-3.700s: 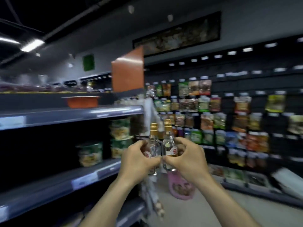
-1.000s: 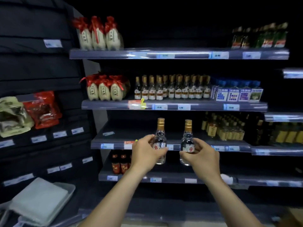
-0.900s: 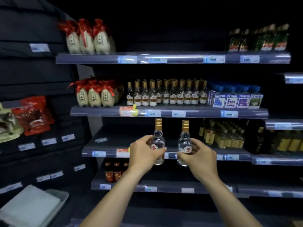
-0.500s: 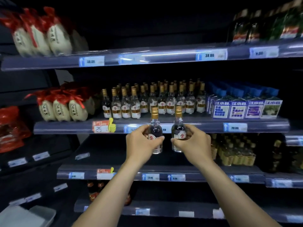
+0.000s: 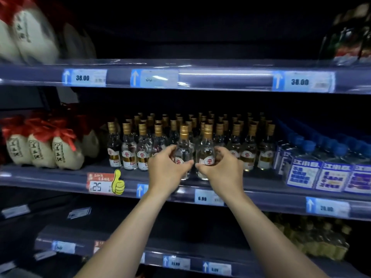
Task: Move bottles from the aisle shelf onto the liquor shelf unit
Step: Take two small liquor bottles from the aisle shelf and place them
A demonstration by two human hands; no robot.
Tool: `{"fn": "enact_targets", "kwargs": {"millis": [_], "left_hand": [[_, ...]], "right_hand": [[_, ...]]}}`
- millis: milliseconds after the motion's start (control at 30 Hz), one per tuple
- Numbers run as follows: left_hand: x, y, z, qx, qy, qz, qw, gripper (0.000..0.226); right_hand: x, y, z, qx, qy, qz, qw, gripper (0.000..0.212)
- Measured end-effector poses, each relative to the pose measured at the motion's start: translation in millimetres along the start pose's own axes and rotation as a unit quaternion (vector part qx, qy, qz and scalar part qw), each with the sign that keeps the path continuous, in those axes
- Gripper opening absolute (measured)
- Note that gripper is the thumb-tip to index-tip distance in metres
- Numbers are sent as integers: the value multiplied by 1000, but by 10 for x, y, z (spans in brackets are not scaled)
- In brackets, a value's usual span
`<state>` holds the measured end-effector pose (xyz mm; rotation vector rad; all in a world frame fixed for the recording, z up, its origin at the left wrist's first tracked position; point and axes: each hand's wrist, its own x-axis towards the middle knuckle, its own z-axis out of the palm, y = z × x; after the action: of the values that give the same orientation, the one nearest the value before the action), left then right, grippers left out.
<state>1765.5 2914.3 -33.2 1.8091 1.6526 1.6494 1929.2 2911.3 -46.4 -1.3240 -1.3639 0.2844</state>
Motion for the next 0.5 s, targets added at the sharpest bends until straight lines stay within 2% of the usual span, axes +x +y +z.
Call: {"fn": "enact_targets", "kwargs": {"millis": [67, 167, 333, 400, 500], "left_hand": [[45, -90, 63, 10, 0, -5, 1000, 71], [75, -159, 106, 19, -1, -11, 1000, 50], [56, -244, 180, 10, 23, 5, 1000, 40], [26, -254, 185, 10, 37, 19, 999, 46], [-80, -307, 175, 0, 65, 12, 998, 75]], "right_hand": [[49, 68, 93, 1, -15, 4, 1000, 55], [90, 112, 184, -12, -40, 6, 999, 61], [101, 146, 270, -14, -45, 4, 999, 65], [112, 145, 254, -19, -61, 0, 998, 68], [136, 175, 160, -22, -106, -5, 994, 82]]}}
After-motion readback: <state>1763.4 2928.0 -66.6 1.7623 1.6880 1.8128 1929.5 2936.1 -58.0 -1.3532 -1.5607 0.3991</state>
